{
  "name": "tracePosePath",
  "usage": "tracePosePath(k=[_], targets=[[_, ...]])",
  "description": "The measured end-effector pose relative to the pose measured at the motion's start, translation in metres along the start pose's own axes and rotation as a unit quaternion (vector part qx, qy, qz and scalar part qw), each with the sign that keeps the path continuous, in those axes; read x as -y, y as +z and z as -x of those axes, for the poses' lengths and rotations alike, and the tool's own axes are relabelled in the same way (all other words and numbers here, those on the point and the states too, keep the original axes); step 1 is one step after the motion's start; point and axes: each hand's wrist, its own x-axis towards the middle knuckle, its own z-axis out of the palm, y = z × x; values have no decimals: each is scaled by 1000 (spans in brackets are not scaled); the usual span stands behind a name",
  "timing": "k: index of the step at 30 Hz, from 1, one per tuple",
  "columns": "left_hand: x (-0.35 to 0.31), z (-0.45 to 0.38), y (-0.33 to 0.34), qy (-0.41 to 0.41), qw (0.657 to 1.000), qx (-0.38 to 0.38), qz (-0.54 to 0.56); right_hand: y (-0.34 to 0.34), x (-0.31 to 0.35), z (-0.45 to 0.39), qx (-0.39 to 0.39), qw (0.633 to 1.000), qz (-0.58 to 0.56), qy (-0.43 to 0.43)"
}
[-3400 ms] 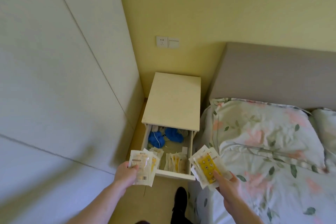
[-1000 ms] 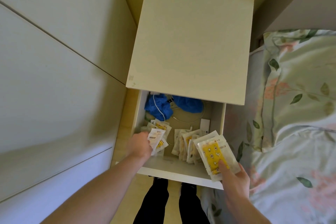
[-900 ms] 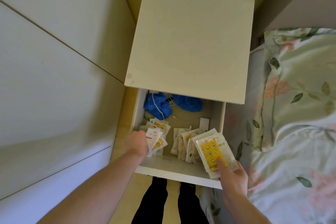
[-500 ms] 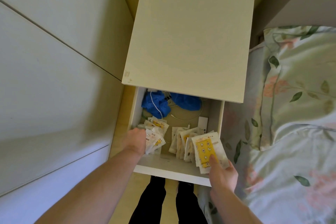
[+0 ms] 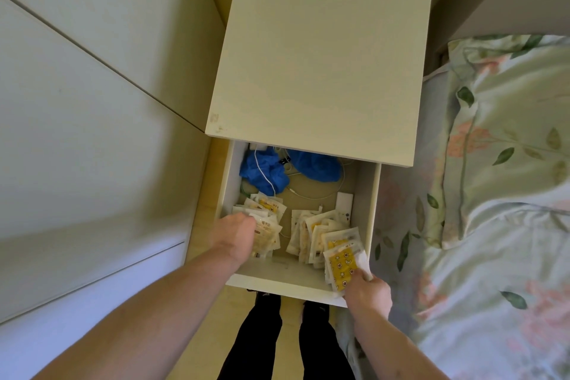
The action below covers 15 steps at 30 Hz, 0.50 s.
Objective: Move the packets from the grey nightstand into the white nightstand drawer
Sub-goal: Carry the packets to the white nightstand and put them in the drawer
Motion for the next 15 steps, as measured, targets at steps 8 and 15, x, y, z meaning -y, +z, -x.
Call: tracePosePath(k=[8, 15], targets=[[-7, 11, 18, 149, 987, 47, 17, -13, -3, 7, 46, 999, 26, -2], [-16, 5, 38, 88, 984, 122, 97, -18, -15, 19, 38, 998, -44, -32]])
